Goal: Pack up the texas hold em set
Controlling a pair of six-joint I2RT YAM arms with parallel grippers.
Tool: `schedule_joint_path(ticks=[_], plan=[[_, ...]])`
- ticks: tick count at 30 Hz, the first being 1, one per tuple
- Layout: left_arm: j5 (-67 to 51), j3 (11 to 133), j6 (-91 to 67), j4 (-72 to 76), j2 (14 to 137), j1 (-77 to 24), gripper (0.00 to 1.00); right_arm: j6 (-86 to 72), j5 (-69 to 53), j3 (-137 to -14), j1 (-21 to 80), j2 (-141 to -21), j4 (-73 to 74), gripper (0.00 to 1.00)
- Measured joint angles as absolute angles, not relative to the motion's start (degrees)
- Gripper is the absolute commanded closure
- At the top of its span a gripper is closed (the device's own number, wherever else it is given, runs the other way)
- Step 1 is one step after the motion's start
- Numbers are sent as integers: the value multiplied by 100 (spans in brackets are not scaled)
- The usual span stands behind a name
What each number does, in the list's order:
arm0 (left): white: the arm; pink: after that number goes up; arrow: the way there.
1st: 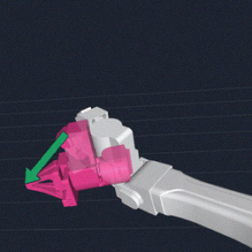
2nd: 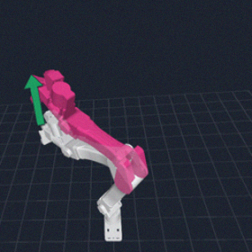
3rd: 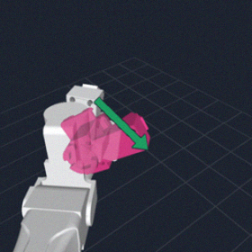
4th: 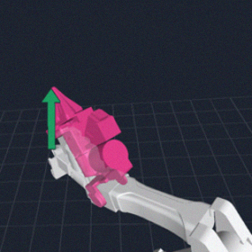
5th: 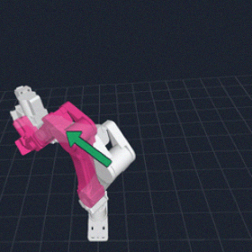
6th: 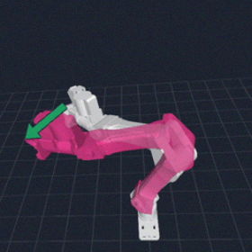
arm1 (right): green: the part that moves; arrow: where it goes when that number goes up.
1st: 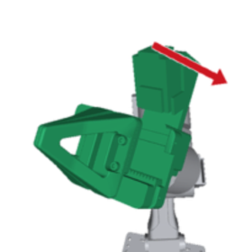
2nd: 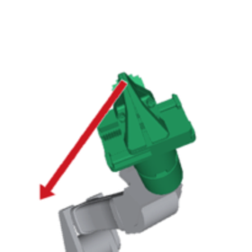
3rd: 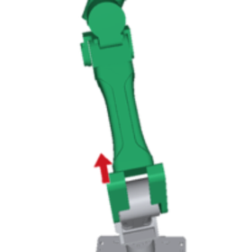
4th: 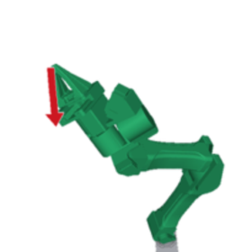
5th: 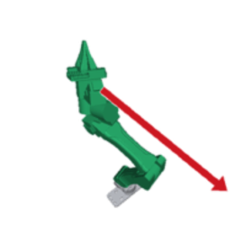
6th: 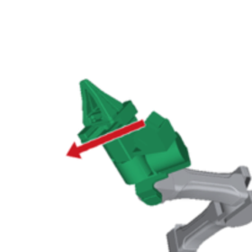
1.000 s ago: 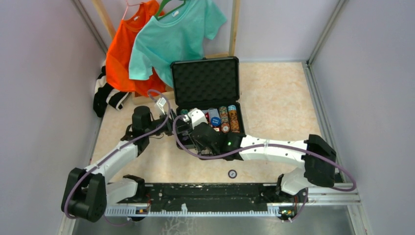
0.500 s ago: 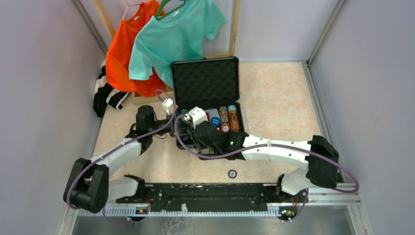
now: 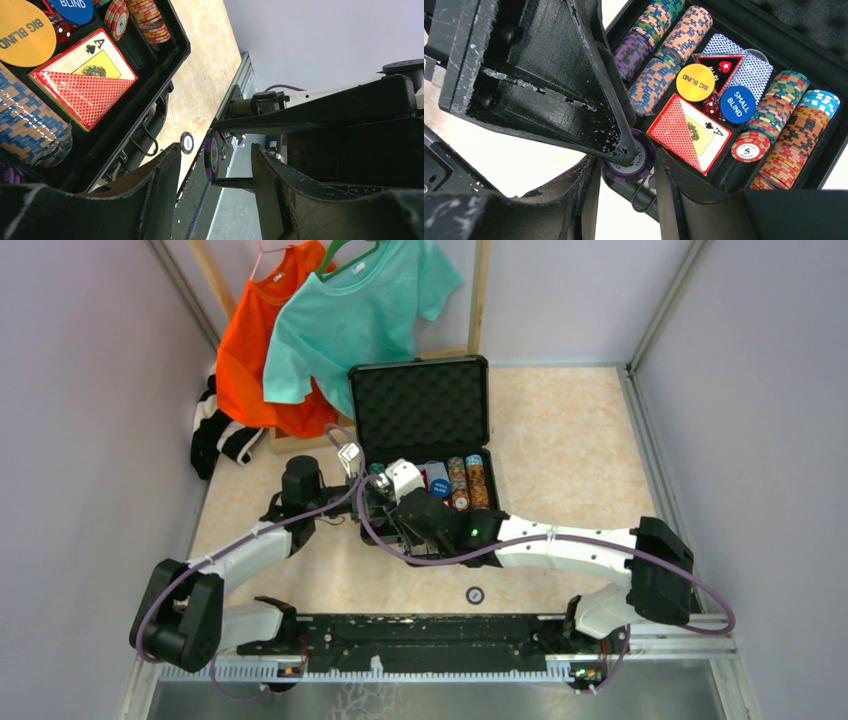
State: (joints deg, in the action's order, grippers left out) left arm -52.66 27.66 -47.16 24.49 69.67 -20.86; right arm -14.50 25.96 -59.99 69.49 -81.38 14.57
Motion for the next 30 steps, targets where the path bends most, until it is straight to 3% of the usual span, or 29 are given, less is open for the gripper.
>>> schedule_joint_path(ticks=[30], plan=[[-5328, 2766, -4823, 2569, 7048, -2281, 60, -1302, 2582, -5999, 6934, -8136, 1546, 61]])
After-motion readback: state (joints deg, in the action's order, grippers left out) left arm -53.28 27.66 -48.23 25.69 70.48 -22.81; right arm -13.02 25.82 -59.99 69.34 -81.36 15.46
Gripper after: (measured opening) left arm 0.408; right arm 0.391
